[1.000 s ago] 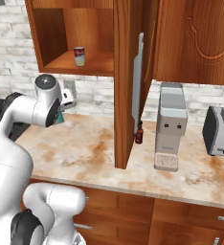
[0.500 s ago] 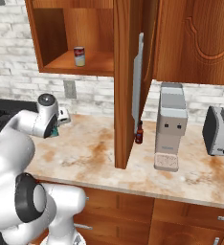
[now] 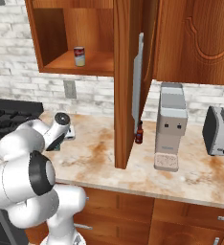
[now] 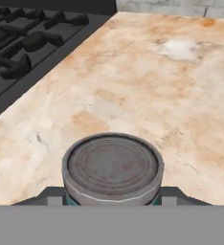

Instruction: Restock the canned food cabinet by taking the new fresh canned food from the counter and placing it in the cabinet. Then, take the old canned food from the cabinet and place it on the counter.

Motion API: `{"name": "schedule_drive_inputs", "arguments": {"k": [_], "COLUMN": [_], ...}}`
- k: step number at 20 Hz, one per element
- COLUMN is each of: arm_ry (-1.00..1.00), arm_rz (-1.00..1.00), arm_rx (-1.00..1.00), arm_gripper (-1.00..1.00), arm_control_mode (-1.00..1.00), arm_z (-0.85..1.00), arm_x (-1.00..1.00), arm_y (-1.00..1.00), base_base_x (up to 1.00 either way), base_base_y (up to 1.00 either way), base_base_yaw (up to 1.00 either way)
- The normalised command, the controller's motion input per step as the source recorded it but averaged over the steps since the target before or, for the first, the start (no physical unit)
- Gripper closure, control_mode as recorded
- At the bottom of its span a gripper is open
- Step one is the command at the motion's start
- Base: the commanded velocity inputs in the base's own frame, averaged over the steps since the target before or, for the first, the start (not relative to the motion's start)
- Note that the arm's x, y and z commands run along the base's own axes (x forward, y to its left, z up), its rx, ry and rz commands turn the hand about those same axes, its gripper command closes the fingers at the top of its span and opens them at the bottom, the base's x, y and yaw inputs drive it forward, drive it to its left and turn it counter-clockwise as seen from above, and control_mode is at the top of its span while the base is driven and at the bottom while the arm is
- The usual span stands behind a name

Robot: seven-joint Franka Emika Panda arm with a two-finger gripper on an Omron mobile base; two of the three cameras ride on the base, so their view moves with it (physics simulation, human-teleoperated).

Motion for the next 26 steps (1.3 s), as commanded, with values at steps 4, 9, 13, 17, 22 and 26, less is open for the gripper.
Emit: {"name": "schedule_drive_inputs", "arguments": {"k": [4, 9, 13, 17, 22, 26], "arm_ry": [-0.06, -0.13, -0.09, 0.0, 0.0, 0.02], "arm_rz": [0.0, 0.0, 0.0, 0.0, 0.0, 0.0], "arm_rx": [0.0, 0.0, 0.0, 0.0, 0.0, 0.0], "arm_gripper": [1.0, 1.0, 1.0, -1.0, -1.0, -1.0], "arm_control_mode": [-1.0, -1.0, -1.0, -1.0, -1.0, -1.0], "arm_z": [-0.55, -0.41, -0.41, -0.06, 0.05, 0.28], "arm_x": [0.0, 0.01, 0.02, 0.0, -0.09, -0.24], "arm_y": [0.15, 0.14, 0.01, 0.0, 0.0, 0.0], "base_base_x": [0.0, 0.0, 0.0, 0.0, 0.0, 0.0], "base_base_y": [0.0, 0.0, 0.0, 0.0, 0.0, 0.0], "base_base_yaw": [0.0, 0.0, 0.0, 0.0, 0.0, 0.0]}}
